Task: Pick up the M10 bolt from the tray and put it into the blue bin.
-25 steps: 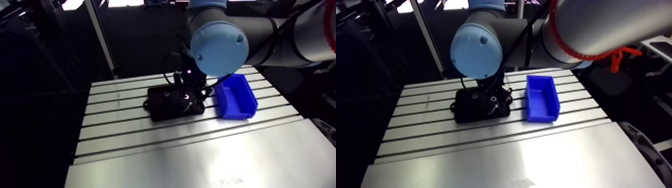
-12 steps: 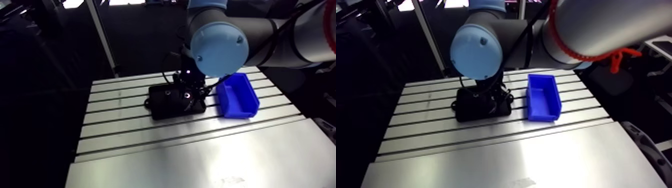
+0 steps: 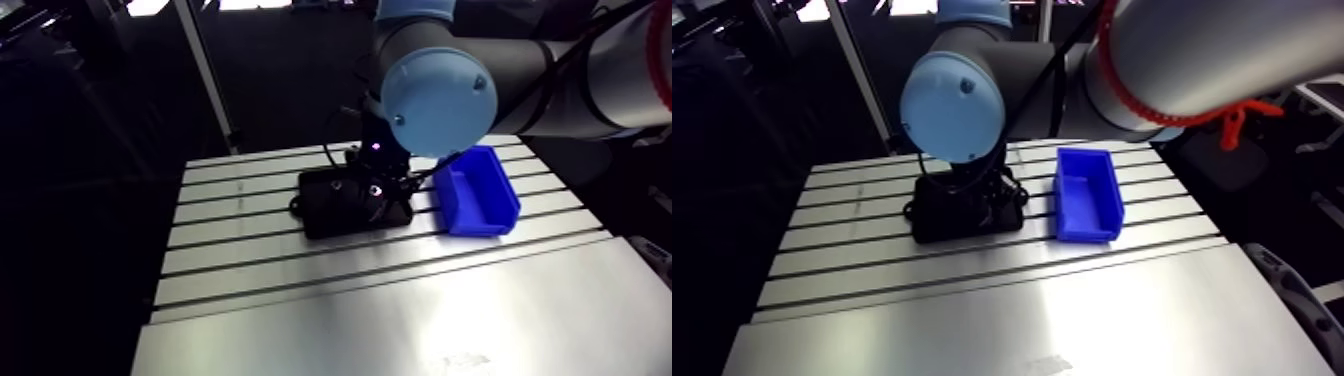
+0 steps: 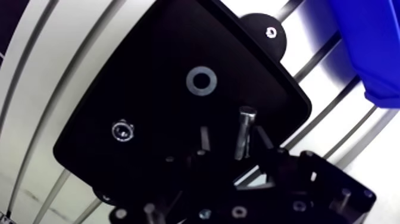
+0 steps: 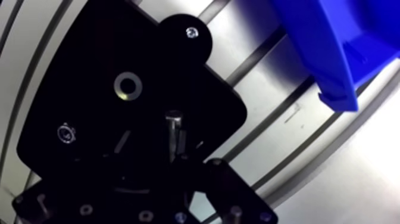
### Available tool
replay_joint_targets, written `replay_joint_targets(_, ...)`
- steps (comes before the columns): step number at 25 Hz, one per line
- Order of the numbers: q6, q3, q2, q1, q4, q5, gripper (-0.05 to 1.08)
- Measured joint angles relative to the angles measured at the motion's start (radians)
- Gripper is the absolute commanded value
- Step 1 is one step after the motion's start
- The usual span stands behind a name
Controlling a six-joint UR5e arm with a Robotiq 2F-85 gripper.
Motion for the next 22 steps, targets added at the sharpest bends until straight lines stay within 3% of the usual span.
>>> replay_joint_targets(22,0.004,0.011,0.002,0.002,-0.001,-0.008,0.59)
